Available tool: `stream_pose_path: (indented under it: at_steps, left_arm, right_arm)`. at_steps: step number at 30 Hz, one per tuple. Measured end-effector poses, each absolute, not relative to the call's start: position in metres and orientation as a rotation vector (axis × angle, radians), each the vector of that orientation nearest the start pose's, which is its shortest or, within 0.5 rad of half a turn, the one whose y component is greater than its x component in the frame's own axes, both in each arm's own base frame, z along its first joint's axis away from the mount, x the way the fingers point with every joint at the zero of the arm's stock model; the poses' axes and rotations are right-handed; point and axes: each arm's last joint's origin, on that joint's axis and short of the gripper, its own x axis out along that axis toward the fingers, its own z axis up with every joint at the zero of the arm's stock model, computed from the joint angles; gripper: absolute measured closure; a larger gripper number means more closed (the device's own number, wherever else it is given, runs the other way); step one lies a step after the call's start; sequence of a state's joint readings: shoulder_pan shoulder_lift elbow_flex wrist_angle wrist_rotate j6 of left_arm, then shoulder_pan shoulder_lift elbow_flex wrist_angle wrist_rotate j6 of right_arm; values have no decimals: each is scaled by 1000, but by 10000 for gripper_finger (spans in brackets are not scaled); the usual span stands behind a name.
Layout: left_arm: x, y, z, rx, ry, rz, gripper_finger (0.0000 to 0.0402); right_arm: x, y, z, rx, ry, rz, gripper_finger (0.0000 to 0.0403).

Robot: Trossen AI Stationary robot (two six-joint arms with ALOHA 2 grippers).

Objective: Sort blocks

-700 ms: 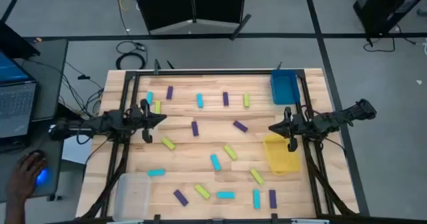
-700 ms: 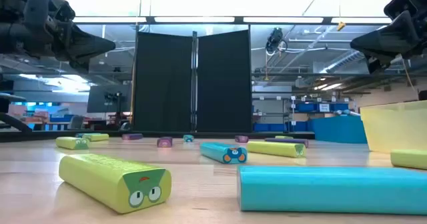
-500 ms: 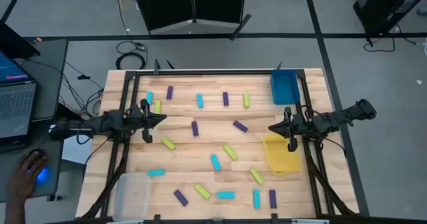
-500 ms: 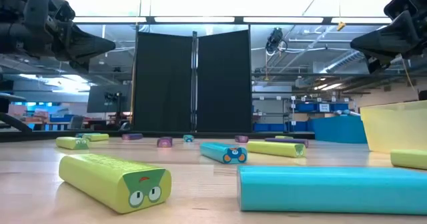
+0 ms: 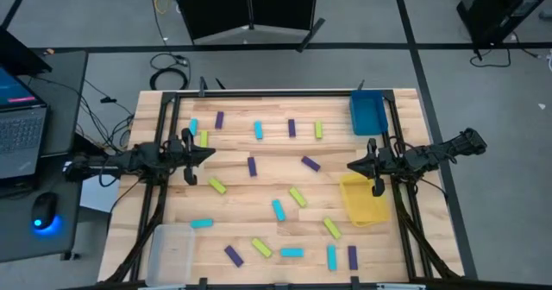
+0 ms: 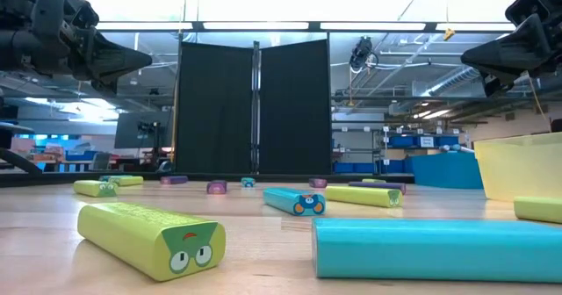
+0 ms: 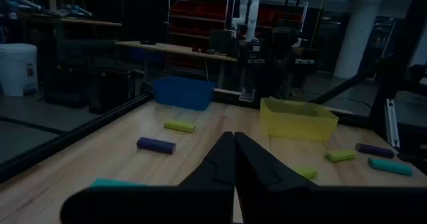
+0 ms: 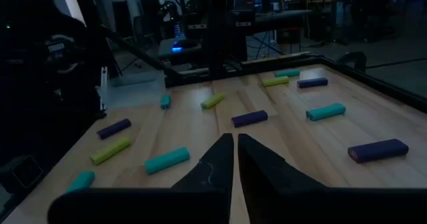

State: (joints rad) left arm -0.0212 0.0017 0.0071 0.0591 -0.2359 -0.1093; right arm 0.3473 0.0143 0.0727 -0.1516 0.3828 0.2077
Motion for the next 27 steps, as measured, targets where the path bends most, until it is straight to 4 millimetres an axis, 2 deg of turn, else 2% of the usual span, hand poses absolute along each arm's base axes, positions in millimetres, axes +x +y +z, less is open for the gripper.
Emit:
stream_pose_path:
  at_steps: [23,25,27]
  left_arm:
    - [96,5,171,-117,-76,211,396]
    - [96,5,171,-117,-76,211,396]
    - [96,5,171,-117,-75,212,396]
  right_arm:
    - [89,21,173,193,83,-38,368]
    - [88,21,179,253,47,-27,368]
    - [88,20,187,192,-19,-36,368]
